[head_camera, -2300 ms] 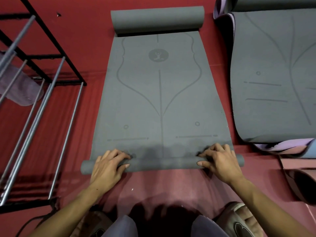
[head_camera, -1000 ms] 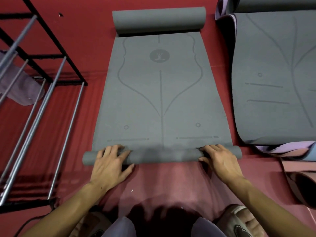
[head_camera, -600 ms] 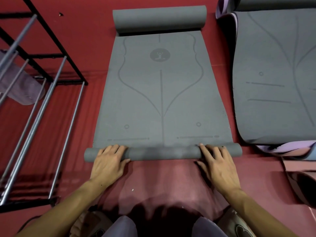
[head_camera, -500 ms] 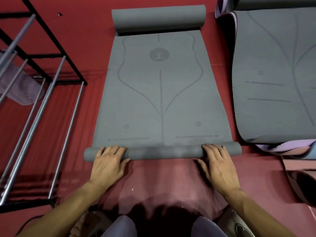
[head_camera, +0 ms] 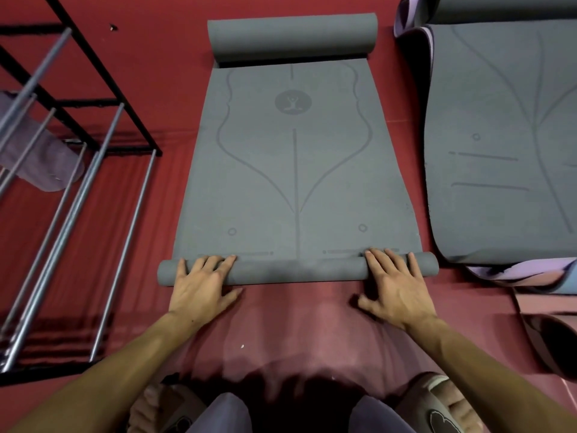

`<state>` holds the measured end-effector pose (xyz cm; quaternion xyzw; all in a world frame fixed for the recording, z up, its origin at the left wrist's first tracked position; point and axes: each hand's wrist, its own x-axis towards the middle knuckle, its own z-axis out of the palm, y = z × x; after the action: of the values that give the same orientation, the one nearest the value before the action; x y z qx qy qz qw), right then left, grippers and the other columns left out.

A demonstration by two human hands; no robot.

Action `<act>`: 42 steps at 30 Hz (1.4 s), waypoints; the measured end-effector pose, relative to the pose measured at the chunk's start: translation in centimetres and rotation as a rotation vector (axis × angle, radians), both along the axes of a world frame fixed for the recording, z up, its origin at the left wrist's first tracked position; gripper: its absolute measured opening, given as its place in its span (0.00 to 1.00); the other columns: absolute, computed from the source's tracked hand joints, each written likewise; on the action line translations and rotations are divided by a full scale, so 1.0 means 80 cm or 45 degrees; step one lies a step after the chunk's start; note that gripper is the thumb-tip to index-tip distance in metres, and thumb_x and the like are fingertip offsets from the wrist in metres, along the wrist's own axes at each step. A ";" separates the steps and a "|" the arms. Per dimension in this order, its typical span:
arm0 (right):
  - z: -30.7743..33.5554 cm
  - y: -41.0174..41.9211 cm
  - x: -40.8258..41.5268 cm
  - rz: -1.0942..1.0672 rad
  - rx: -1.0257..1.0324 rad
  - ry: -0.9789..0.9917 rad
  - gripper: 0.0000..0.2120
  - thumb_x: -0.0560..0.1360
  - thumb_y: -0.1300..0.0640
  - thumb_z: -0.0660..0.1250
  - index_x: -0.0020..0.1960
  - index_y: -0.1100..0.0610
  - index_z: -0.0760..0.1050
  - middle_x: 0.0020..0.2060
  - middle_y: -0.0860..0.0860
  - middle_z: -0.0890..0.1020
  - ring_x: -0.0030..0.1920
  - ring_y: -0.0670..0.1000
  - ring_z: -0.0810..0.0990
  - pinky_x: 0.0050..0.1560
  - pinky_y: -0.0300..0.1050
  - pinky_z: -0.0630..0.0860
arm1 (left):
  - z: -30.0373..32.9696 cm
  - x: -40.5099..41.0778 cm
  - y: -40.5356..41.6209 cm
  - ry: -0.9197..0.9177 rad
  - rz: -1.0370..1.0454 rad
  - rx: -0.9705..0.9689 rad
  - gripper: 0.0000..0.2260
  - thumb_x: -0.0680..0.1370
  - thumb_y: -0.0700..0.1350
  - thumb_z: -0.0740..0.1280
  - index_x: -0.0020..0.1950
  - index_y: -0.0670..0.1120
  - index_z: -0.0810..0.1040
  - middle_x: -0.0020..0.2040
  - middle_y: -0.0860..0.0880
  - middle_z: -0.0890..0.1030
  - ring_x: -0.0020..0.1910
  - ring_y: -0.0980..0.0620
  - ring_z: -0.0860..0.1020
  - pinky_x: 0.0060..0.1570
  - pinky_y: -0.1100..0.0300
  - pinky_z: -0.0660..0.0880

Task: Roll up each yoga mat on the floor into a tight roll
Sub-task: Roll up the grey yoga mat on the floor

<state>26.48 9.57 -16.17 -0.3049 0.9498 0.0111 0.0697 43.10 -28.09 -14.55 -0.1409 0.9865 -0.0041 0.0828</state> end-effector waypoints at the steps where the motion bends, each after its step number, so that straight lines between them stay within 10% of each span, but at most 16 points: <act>1: -0.001 0.000 -0.004 0.013 0.025 0.025 0.44 0.68 0.36 0.72 0.78 0.55 0.69 0.76 0.58 0.69 0.74 0.62 0.68 0.76 0.67 0.60 | -0.004 -0.001 -0.004 -0.001 -0.004 0.015 0.34 0.74 0.69 0.67 0.77 0.57 0.71 0.65 0.52 0.76 0.65 0.48 0.76 0.71 0.32 0.65; 5: -0.006 0.001 -0.023 0.044 -0.003 0.138 0.31 0.73 0.53 0.77 0.74 0.53 0.74 0.61 0.53 0.76 0.58 0.60 0.74 0.65 0.58 0.71 | -0.012 -0.009 -0.018 0.034 -0.046 -0.014 0.30 0.73 0.63 0.75 0.73 0.56 0.77 0.57 0.47 0.77 0.52 0.43 0.81 0.64 0.37 0.73; 9: -0.001 0.005 -0.037 0.092 -0.081 0.102 0.25 0.79 0.44 0.70 0.73 0.50 0.75 0.58 0.47 0.80 0.56 0.56 0.76 0.61 0.53 0.73 | -0.003 -0.014 -0.029 0.033 -0.165 -0.045 0.26 0.75 0.64 0.72 0.68 0.52 0.79 0.49 0.49 0.80 0.39 0.42 0.83 0.48 0.47 0.80; 16: 0.017 0.020 -0.032 0.034 -0.178 -0.074 0.20 0.72 0.41 0.76 0.56 0.49 0.73 0.43 0.46 0.82 0.47 0.55 0.80 0.49 0.54 0.75 | 0.013 0.004 -0.033 -0.088 -0.194 0.082 0.26 0.78 0.72 0.56 0.68 0.59 0.71 0.61 0.58 0.81 0.50 0.46 0.85 0.43 0.50 0.80; 23: 0.029 0.042 -0.001 0.118 0.034 -0.248 0.22 0.75 0.35 0.69 0.64 0.44 0.74 0.56 0.42 0.83 0.59 0.50 0.78 0.53 0.50 0.70 | 0.021 0.040 -0.033 -0.303 -0.200 0.222 0.31 0.75 0.77 0.53 0.76 0.68 0.64 0.72 0.67 0.72 0.67 0.59 0.77 0.53 0.54 0.78; 27: 0.033 0.035 0.000 0.102 0.059 -0.300 0.26 0.75 0.34 0.68 0.71 0.41 0.73 0.66 0.41 0.76 0.64 0.50 0.73 0.60 0.51 0.72 | 0.009 0.044 -0.036 -0.305 -0.072 0.331 0.41 0.65 0.85 0.47 0.74 0.70 0.69 0.60 0.65 0.68 0.65 0.58 0.70 0.59 0.53 0.75; 36: 0.037 0.026 -0.014 0.001 -0.020 -0.346 0.25 0.77 0.38 0.69 0.72 0.41 0.71 0.60 0.41 0.77 0.59 0.50 0.72 0.55 0.52 0.76 | 0.004 0.033 -0.031 -0.052 0.092 0.379 0.25 0.73 0.71 0.68 0.66 0.65 0.73 0.61 0.65 0.77 0.64 0.56 0.75 0.58 0.51 0.68; 42: 0.032 0.025 -0.013 -0.004 -0.028 -0.255 0.17 0.76 0.40 0.71 0.62 0.44 0.78 0.58 0.45 0.77 0.55 0.54 0.73 0.51 0.53 0.77 | -0.001 0.037 -0.017 0.167 -0.060 0.210 0.16 0.76 0.65 0.66 0.62 0.66 0.78 0.52 0.62 0.77 0.50 0.55 0.77 0.46 0.54 0.64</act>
<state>25.42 11.58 -13.63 -0.3039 0.9386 -0.0297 0.1609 46.05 -29.45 -14.66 -0.1103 0.9899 0.0844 0.0292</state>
